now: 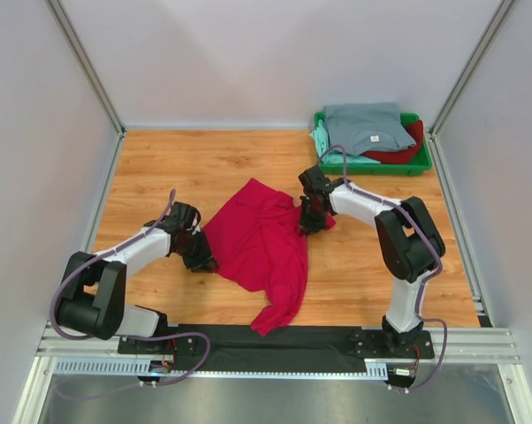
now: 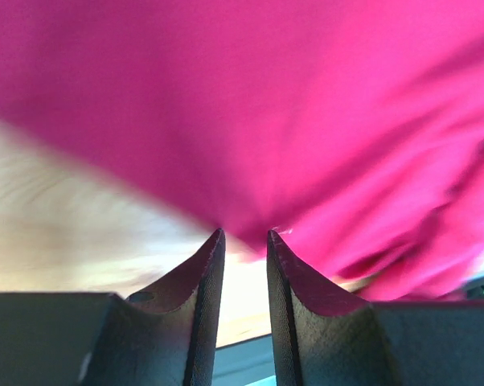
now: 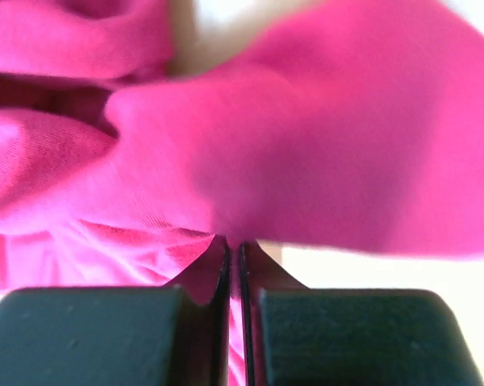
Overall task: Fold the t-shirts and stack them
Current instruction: Flatten the tshirt out
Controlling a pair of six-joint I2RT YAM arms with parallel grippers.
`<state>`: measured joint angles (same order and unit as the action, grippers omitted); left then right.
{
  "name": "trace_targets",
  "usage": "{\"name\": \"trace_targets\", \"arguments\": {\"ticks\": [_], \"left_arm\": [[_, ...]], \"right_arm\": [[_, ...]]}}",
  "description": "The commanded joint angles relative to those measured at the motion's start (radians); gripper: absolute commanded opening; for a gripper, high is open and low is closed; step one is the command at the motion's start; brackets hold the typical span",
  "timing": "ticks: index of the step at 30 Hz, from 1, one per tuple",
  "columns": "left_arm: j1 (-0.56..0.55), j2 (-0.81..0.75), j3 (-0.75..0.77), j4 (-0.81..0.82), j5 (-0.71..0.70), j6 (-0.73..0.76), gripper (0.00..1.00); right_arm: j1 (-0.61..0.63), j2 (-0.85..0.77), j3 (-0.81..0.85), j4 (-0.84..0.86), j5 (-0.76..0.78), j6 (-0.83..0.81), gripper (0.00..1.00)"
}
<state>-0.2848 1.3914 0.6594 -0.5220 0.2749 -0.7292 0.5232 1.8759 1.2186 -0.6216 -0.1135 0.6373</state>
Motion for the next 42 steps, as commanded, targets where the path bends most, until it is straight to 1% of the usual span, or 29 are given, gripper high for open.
{"name": "trace_targets", "arguments": {"ticks": [1,2,3,4,5,7,8,9,10,11,12,13,14,15,16,18,19,23,24,25,28,30,34,35,39,42], "left_arm": [[0.035,-0.055,-0.047,-0.019,-0.020,-0.036,0.34],[0.038,-0.069,-0.055,-0.019,-0.022,-0.036,0.34],[0.038,-0.071,-0.063,-0.021,-0.020,-0.027,0.34],[0.038,-0.075,-0.064,-0.021,-0.016,-0.023,0.34],[0.038,-0.081,-0.063,-0.021,0.000,-0.016,0.34],[0.038,-0.098,-0.049,-0.036,0.012,0.011,0.34],[0.038,-0.130,-0.040,-0.045,0.021,0.020,0.34],[0.038,-0.155,-0.026,-0.061,0.026,0.043,0.36],[0.038,-0.181,-0.018,-0.067,0.029,0.051,0.38],[0.038,-0.237,-0.008,-0.075,0.032,0.060,0.42],[0.038,-0.264,-0.001,-0.081,0.032,0.073,0.47],[0.038,-0.287,0.005,-0.096,0.026,0.077,0.50],[0.038,-0.317,0.009,-0.101,0.027,0.079,0.54],[0.038,-0.325,0.019,-0.102,0.032,0.083,0.59],[0.038,-0.328,0.020,-0.090,0.040,0.086,0.60],[0.038,-0.315,0.019,-0.061,0.064,0.086,0.64],[0.038,-0.301,0.019,-0.043,0.066,0.083,0.64],[0.039,-0.182,0.026,0.016,0.079,0.088,0.61],[0.039,-0.158,0.032,0.031,0.079,0.088,0.59],[0.044,-0.137,0.039,0.037,0.081,0.086,0.58],[0.049,-0.034,0.060,0.065,0.098,0.082,0.54],[0.049,-0.003,0.081,0.080,0.096,0.080,0.50],[0.050,0.073,0.114,0.079,0.087,0.080,0.49],[0.050,0.080,0.121,0.080,0.081,0.080,0.50],[0.050,0.113,0.131,0.073,0.044,0.076,0.57],[0.052,0.141,0.140,0.063,0.018,0.076,0.57]], "right_arm": [[-0.106,0.067,0.210,-0.108,0.202,-0.181,0.00],[-0.124,0.081,0.257,-0.127,0.204,-0.209,0.02],[-0.140,0.097,0.298,-0.166,0.202,-0.268,0.07],[-0.149,0.117,0.338,-0.191,0.201,-0.295,0.23],[-0.147,0.120,0.414,-0.217,0.225,-0.318,0.30],[-0.143,0.102,0.449,-0.280,0.229,-0.340,0.39],[-0.141,0.059,0.450,-0.293,0.219,-0.331,0.41],[-0.135,0.031,0.425,-0.314,0.212,-0.321,0.42],[-0.131,0.002,0.400,-0.320,0.200,-0.308,0.48],[-0.126,-0.076,0.371,-0.322,0.180,-0.301,0.50],[-0.121,-0.113,0.281,-0.310,0.167,-0.294,0.52],[-0.120,-0.160,0.231,-0.294,0.149,-0.288,0.55],[-0.121,-0.202,0.172,-0.279,0.094,-0.272,0.57],[-0.123,-0.278,0.123,-0.245,0.078,-0.266,0.57],[-0.124,-0.311,0.031,-0.230,0.054,-0.263,0.57],[-0.129,-0.389,-0.040,-0.184,0.055,-0.264,0.59],[-0.140,-0.408,-0.094,-0.172,0.052,-0.266,0.59],[-0.172,-0.442,-0.146,-0.147,0.021,-0.257,0.56],[-0.178,-0.439,-0.152,-0.144,0.021,-0.249,0.54],[-0.189,-0.432,-0.156,-0.142,0.012,-0.242,0.47],[-0.204,-0.408,-0.171,-0.125,-0.012,-0.196,0.35],[-0.219,-0.391,-0.177,-0.115,-0.028,-0.170,0.35],[-0.245,-0.359,-0.195,-0.093,-0.080,-0.085,0.47],[-0.247,-0.354,-0.197,-0.089,-0.083,-0.079,0.48],[-0.252,-0.340,-0.203,-0.099,-0.092,-0.065,0.49],[-0.255,-0.350,-0.214,-0.098,-0.084,-0.068,0.48]]}}
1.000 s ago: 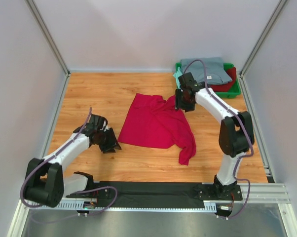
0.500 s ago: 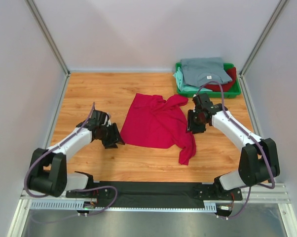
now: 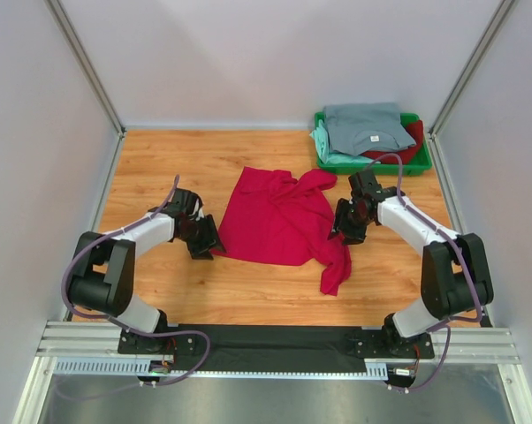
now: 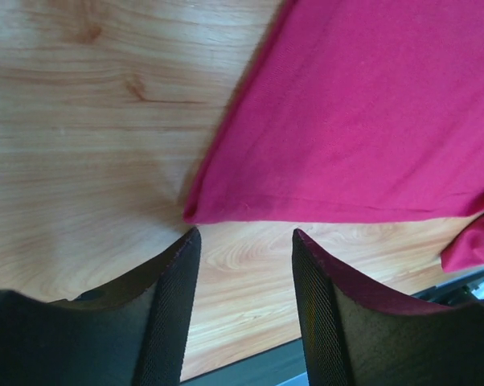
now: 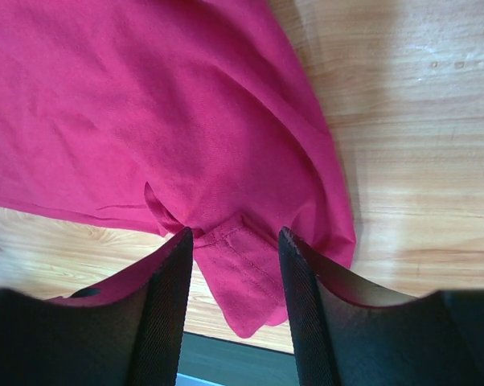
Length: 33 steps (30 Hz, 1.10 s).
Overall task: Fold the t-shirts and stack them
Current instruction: Flatten the tshirt out
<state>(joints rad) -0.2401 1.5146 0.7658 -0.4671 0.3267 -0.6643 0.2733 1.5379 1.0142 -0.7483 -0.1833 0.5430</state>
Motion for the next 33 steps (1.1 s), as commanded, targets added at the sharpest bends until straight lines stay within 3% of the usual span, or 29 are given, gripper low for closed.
{"name": "trace_targets", "arguments": {"ticks": [1,12,16,22,32,33], "left_arm": [[0.005,0.025,0.036,-0.002,-0.040,0.012,0.57],[0.007,0.102,0.055,-0.005,-0.117,0.015,0.53],[0.007,0.118,0.058,0.004,-0.110,0.023,0.32],[0.007,0.087,0.053,-0.002,-0.101,0.025,0.14],[0.007,-0.011,0.029,-0.002,-0.074,0.040,0.11],[0.007,-0.017,0.029,-0.007,-0.071,0.043,0.10]], "right_arm": [[-0.006,-0.015,-0.009,0.026,-0.015,0.023,0.48],[-0.006,-0.002,-0.008,0.023,-0.039,0.015,0.48],[0.003,0.014,-0.006,0.020,-0.059,0.018,0.49],[0.010,0.027,0.001,-0.009,-0.016,0.002,0.49],[0.009,0.097,0.058,-0.026,-0.031,-0.018,0.43],[0.009,0.097,0.058,-0.025,-0.036,-0.011,0.39]]}}
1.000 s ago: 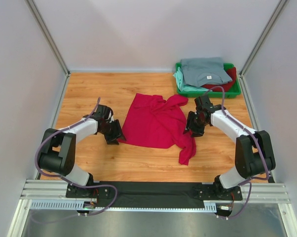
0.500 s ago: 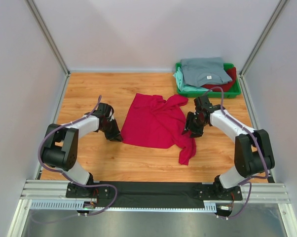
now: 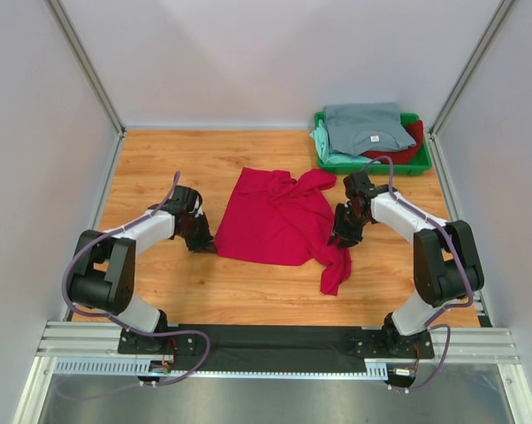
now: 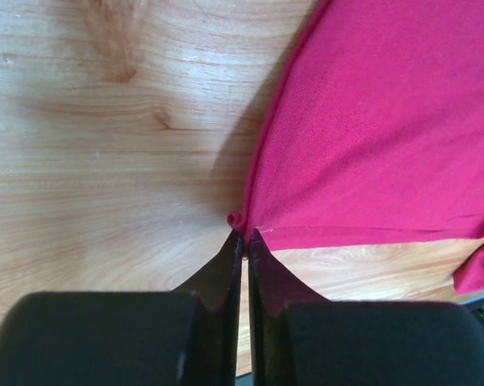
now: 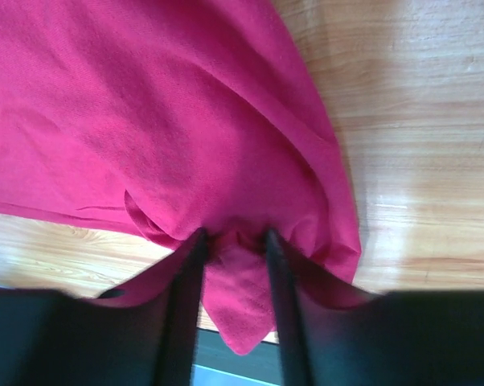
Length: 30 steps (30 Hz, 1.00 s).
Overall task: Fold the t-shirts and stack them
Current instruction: Flatten the tshirt out
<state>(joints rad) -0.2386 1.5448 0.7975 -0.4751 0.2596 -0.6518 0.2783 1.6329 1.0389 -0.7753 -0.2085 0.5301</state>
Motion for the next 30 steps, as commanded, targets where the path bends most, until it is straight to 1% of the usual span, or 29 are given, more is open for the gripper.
{"name": "trace_targets", "arguments": {"ticks": [1,2,3,5,6,7,12,17,18,22,25,26,27,28,29,30], "left_arm": [[0.005,-0.052,-0.003,-0.002,-0.003,0.034,0.06],[0.005,-0.057,0.000,-0.013,-0.006,0.035,0.04],[0.005,-0.070,0.000,-0.017,-0.008,0.035,0.01],[0.005,-0.087,0.003,-0.039,-0.014,0.037,0.00],[0.005,-0.109,0.006,-0.048,-0.017,0.038,0.00],[0.005,-0.118,0.011,-0.056,-0.019,0.040,0.00],[0.005,-0.210,0.049,-0.126,-0.045,0.053,0.00],[0.005,-0.308,0.100,-0.232,-0.100,0.069,0.00],[0.005,-0.351,0.120,-0.250,-0.127,0.070,0.00],[0.005,-0.472,0.157,-0.333,-0.197,0.072,0.00],[0.005,-0.535,0.166,-0.376,-0.211,0.070,0.00],[0.005,-0.548,0.157,-0.382,-0.207,0.067,0.00],[0.005,-0.566,0.131,-0.384,-0.197,0.060,0.00],[0.005,-0.577,0.112,-0.384,-0.195,0.055,0.00],[0.005,-0.595,0.094,-0.382,-0.194,0.052,0.00],[0.005,-0.603,0.057,-0.381,-0.197,0.049,0.00]], "right_arm": [[0.004,-0.001,0.033,0.004,-0.014,0.002,0.35],[0.004,-0.004,0.035,-0.002,-0.012,0.005,0.30],[0.004,-0.010,0.036,-0.007,-0.005,0.007,0.23],[0.005,-0.034,0.050,-0.030,0.007,0.007,0.15],[0.004,-0.044,0.058,-0.041,0.018,0.007,0.04],[0.004,-0.053,0.067,-0.054,0.040,0.007,0.01],[0.004,-0.132,0.162,-0.154,0.124,-0.005,0.00],[0.005,-0.174,0.274,-0.274,0.207,-0.073,0.00],[0.004,-0.192,0.294,-0.289,0.263,-0.082,0.00],[0.010,-0.275,0.358,-0.318,0.302,-0.113,0.00],[0.068,-0.298,0.357,-0.346,0.250,-0.110,0.02],[0.120,-0.301,0.321,-0.349,0.224,-0.098,0.05],[0.157,-0.303,0.285,-0.345,0.149,-0.052,0.06],[0.201,-0.308,0.247,-0.310,0.121,-0.027,0.07],[0.317,-0.315,0.157,-0.280,0.097,0.003,0.12],[0.379,-0.317,0.110,-0.244,0.045,0.043,0.15]]}}
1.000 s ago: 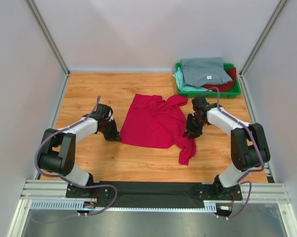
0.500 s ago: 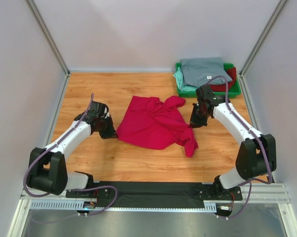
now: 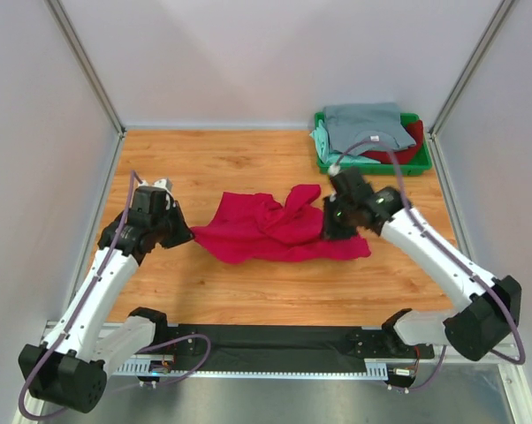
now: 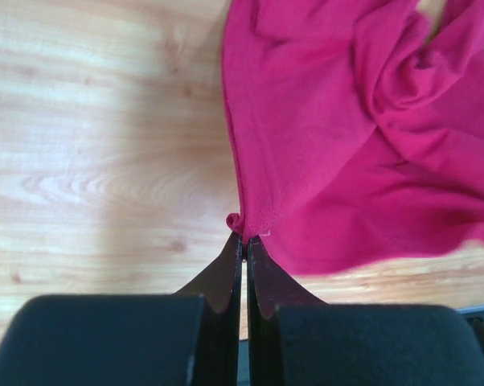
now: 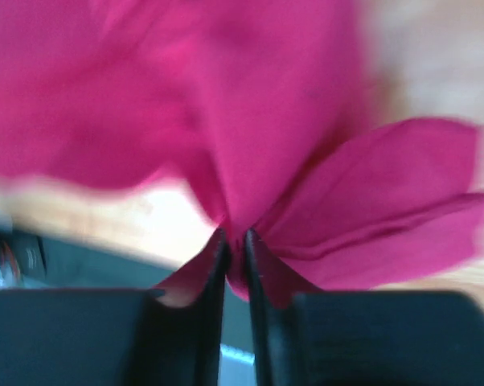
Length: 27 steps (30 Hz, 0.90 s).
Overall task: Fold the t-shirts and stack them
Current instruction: Flatten the tshirt out
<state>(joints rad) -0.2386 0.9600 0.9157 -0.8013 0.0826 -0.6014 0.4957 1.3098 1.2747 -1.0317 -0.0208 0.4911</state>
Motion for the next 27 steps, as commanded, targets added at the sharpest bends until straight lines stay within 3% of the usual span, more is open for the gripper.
{"name": "trace_targets", "arguments": {"ticks": [1,2,4,5,8,10,12,13,17,27], "left_arm": [[0.005,-0.027,-0.075,-0.056,-0.021,0.000,0.00],[0.005,-0.036,-0.087,-0.058,-0.023,0.002,0.00],[0.005,-0.044,-0.109,-0.058,-0.018,0.005,0.00],[0.005,-0.046,-0.107,-0.055,-0.011,0.009,0.00],[0.005,-0.043,-0.095,-0.064,-0.010,0.008,0.00],[0.005,-0.043,-0.094,-0.065,-0.007,0.008,0.00],[0.005,-0.043,-0.095,-0.065,0.008,0.009,0.00],[0.005,-0.041,-0.095,-0.067,0.012,0.009,0.00],[0.005,-0.044,-0.107,-0.061,0.035,0.006,0.00],[0.005,-0.052,-0.112,-0.061,0.062,0.008,0.00]], "right_arm": [[0.212,0.008,-0.167,0.097,-0.181,0.140,0.19],[0.275,0.009,-0.217,0.129,-0.217,0.177,0.28],[0.285,-0.018,-0.326,0.199,-0.272,0.239,0.36],[0.277,-0.076,-0.348,0.203,-0.268,0.248,0.49],[0.238,-0.168,-0.386,0.148,-0.156,0.238,0.71],[0.196,-0.224,-0.405,0.095,-0.070,0.224,0.73],[0.126,-0.248,-0.425,0.070,-0.003,0.236,0.66],[0.085,-0.253,-0.451,0.073,0.011,0.272,0.55],[0.029,-0.232,-0.509,0.125,0.065,0.398,0.43],[-0.042,-0.057,-0.511,0.234,0.084,0.553,0.42]]}}
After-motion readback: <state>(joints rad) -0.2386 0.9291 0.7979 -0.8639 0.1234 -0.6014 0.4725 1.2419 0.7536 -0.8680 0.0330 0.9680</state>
